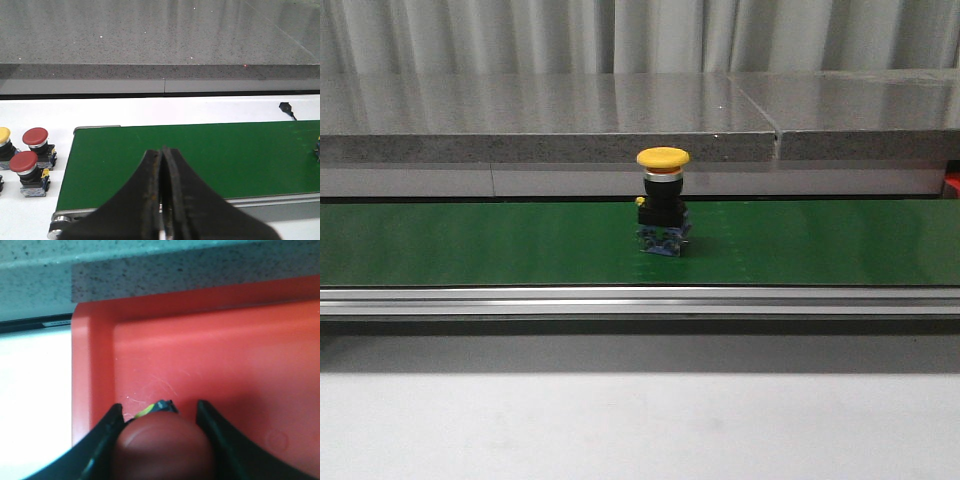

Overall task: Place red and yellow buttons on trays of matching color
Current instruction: 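Carry the red button into the red tray and open the right gripper, then move the right gripper to the yellow button on the belt and grasp it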

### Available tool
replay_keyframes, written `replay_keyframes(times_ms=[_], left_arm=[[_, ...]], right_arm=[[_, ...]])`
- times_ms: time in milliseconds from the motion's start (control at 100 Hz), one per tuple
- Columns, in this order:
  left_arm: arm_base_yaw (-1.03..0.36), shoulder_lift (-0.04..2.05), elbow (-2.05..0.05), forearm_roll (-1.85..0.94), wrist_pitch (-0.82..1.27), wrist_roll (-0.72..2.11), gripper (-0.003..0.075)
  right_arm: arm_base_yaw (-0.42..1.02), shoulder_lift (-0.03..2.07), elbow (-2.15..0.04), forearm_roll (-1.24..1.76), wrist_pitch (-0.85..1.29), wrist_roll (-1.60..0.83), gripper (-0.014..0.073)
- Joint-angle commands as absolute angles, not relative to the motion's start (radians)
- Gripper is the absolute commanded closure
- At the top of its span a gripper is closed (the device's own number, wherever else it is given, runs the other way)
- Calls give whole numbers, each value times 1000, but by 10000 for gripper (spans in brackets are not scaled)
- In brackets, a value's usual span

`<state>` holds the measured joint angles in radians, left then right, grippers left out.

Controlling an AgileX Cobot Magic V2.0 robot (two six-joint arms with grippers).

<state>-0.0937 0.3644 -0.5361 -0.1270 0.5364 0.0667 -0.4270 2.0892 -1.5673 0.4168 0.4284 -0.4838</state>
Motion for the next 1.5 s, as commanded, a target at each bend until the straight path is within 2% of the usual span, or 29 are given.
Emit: replay_keyframes(times_ms=[0, 150, 340, 460, 790, 1040, 1230, 1490], left_arm=[[-101, 371, -563, -139, 463, 65, 739], [-101, 371, -563, -139, 463, 65, 739], [-101, 371, -563, -139, 463, 65, 739], [-101, 371, -563, -139, 463, 65, 739], [-101, 371, -563, -139, 463, 65, 739], [-101, 371, -563, -139, 463, 65, 739], [-101, 371, -563, -139, 463, 65, 739], [-101, 371, -563, -139, 463, 65, 739]], right_arm=[[-432, 2042, -1600, 437, 383, -485, 433], [-432, 2063, -1600, 437, 398, -485, 313], [-432, 2065, -1601, 437, 392, -485, 67], [-432, 2063, -1630, 437, 422, -485, -36], [-432, 1996, -1800, 437, 669, -485, -42], [-431, 1881, -1797, 440, 823, -485, -42], [-428, 1729, -1661, 441, 837, -510, -42], [-363, 1478, -1298, 441, 763, -541, -42]])
